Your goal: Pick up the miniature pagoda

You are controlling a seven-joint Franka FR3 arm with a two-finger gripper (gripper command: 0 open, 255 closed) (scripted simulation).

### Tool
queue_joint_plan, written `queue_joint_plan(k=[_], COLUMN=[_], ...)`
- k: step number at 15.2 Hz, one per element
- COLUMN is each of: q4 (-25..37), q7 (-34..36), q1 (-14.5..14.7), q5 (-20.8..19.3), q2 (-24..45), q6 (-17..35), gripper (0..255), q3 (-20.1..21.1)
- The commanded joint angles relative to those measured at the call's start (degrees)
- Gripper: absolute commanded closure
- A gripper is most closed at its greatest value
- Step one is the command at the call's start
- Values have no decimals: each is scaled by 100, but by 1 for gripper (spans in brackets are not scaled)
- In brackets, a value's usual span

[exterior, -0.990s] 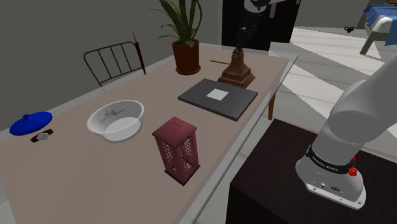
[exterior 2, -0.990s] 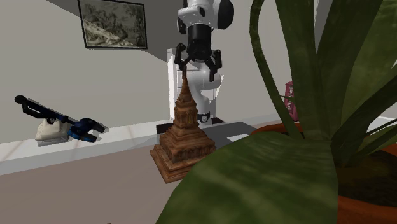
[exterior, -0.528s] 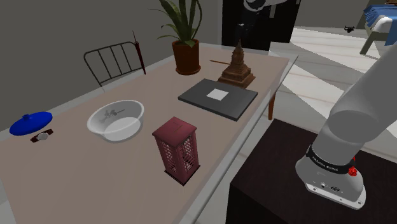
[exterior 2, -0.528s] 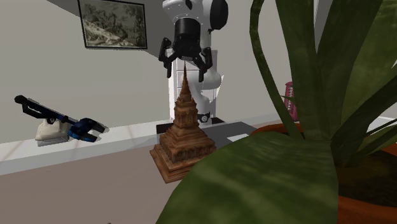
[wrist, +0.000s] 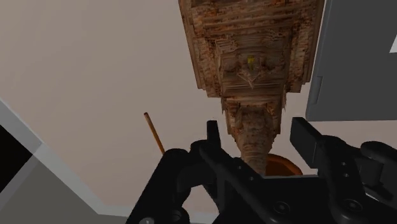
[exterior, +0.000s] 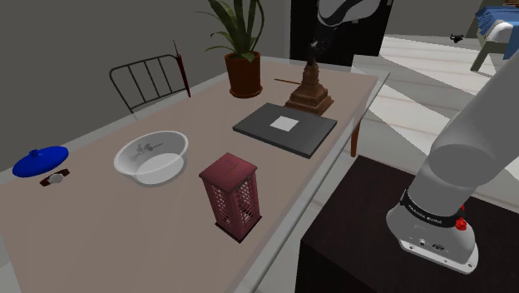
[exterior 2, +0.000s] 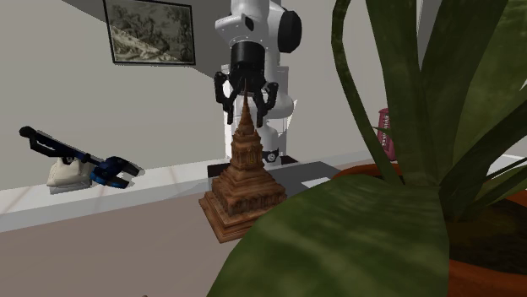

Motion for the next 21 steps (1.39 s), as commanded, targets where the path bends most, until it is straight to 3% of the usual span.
queue_joint_plan(k=[1,9,21], q4=[-8,-15,761], q7=[-3,-3,2], q1=[0,-1,14], q5=[3,0,-10], q2=[9,0,-158], q6=[19,17,-912], gripper=[255,255,255], q3=[-3,-2,55])
